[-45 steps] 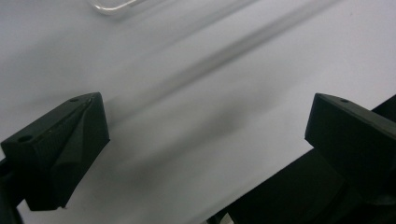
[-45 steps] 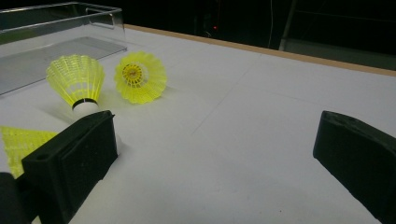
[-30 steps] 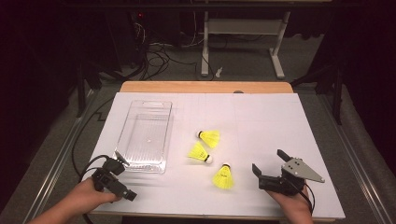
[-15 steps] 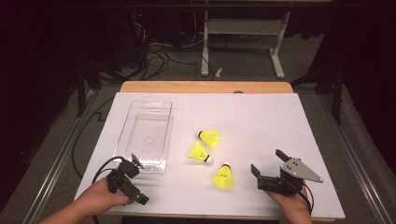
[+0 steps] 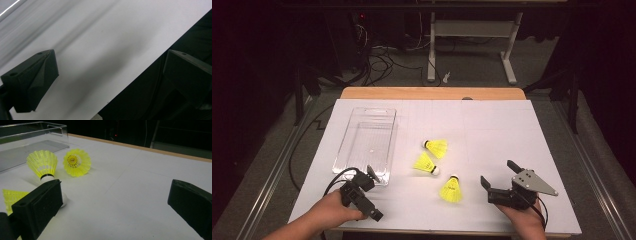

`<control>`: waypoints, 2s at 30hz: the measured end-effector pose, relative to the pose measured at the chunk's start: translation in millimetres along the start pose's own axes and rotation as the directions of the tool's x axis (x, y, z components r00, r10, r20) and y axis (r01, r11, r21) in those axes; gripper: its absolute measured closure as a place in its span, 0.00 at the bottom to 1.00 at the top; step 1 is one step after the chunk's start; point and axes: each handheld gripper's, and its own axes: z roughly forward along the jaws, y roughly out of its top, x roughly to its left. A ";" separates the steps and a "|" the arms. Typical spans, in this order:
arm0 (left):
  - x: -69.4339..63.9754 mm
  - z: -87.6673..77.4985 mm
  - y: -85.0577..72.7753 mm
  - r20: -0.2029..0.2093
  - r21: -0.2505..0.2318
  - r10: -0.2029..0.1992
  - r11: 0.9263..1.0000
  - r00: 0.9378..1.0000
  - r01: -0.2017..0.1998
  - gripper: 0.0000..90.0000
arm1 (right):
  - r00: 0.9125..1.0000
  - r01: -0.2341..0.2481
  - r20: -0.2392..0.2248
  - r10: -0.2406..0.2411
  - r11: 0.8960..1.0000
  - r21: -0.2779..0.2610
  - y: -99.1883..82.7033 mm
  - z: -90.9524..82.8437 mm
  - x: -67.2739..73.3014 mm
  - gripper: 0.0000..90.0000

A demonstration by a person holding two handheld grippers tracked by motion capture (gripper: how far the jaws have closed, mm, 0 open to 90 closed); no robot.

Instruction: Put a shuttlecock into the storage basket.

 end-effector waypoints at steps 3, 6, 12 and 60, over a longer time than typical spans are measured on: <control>-5.6 0.4 4.2 0.000 0.010 0.015 1.000 1.000 -0.015 0.01 | 1.000 0.001 -0.002 -0.001 1.000 0.000 0.1 0.2 0.5 0.00; -12.1 0.6 9.4 0.004 0.013 0.027 1.000 1.000 -0.027 0.01 | 1.000 0.001 -0.002 -0.001 1.000 0.000 0.2 0.2 0.7 0.00; -24.2 1.4 20.8 0.009 0.016 0.050 0.999 0.999 -0.050 0.01 | 1.000 -0.001 -0.002 0.001 1.000 -0.002 0.2 -0.7 0.1 0.00; -55.7 -30.4 106.9 0.030 0.014 0.128 0.992 0.991 -0.129 0.04 | 1.000 0.002 -0.011 -0.002 1.000 -0.009 0.7 -1.5 0.3 0.00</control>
